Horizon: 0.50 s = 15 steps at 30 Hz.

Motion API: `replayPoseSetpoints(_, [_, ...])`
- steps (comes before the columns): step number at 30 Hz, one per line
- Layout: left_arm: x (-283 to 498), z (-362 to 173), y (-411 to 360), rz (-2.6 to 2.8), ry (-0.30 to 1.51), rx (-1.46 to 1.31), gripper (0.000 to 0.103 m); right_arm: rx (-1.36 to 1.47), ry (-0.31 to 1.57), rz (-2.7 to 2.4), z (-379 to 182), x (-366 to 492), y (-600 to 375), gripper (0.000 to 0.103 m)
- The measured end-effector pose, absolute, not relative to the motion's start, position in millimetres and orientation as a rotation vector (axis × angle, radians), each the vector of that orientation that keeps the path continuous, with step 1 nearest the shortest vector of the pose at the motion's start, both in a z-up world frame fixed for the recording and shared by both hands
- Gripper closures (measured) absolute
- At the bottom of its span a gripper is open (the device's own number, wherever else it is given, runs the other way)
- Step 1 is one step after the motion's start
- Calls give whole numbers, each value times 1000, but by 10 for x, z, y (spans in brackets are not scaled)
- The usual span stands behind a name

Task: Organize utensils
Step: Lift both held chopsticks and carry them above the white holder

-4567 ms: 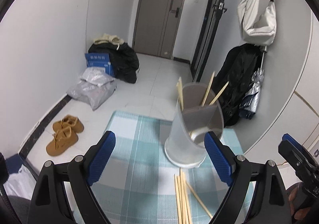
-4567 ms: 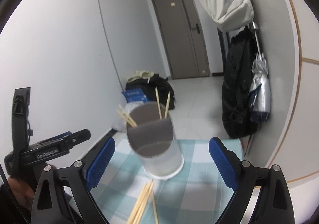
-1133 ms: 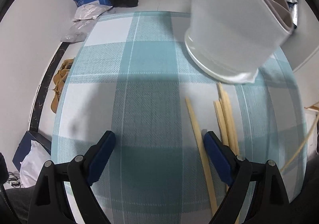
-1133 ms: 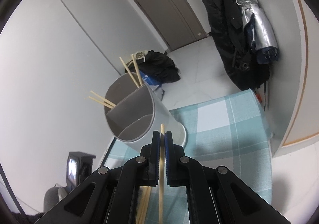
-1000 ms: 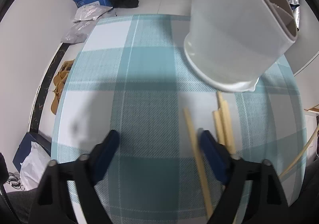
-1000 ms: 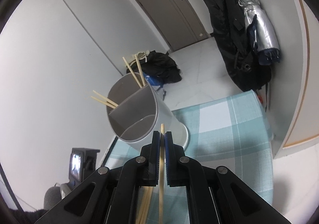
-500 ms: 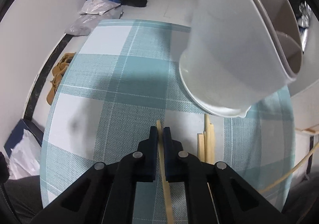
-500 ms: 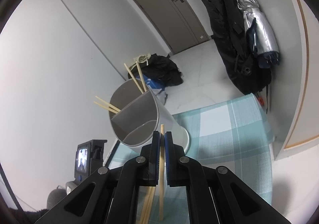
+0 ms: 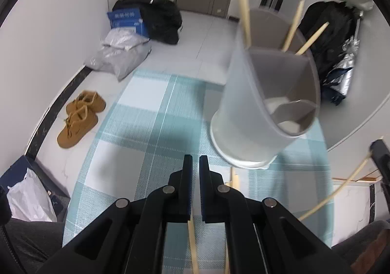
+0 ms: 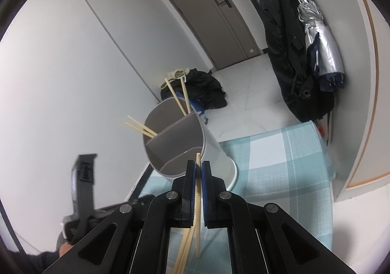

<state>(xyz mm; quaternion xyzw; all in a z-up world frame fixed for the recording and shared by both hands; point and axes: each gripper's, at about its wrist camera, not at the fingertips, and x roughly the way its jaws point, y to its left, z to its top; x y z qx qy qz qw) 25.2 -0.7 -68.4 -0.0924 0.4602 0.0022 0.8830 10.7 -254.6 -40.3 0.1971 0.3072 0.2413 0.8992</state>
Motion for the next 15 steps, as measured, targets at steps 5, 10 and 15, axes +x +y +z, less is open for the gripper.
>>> replayPoseSetpoints(5, [168, -530, -21, -34, 899, -200, 103, 316, 587, 533, -305, -34, -2414, 99])
replayPoseSetpoints(10, [138, -537, 114, -37, 898, -233, 103, 287, 590, 537, -307, -102, -2338, 99])
replayPoseSetpoints(15, [258, -841, 228, -40, 1066, -256, 96, 310, 604, 526, -329, -87, -2364, 99])
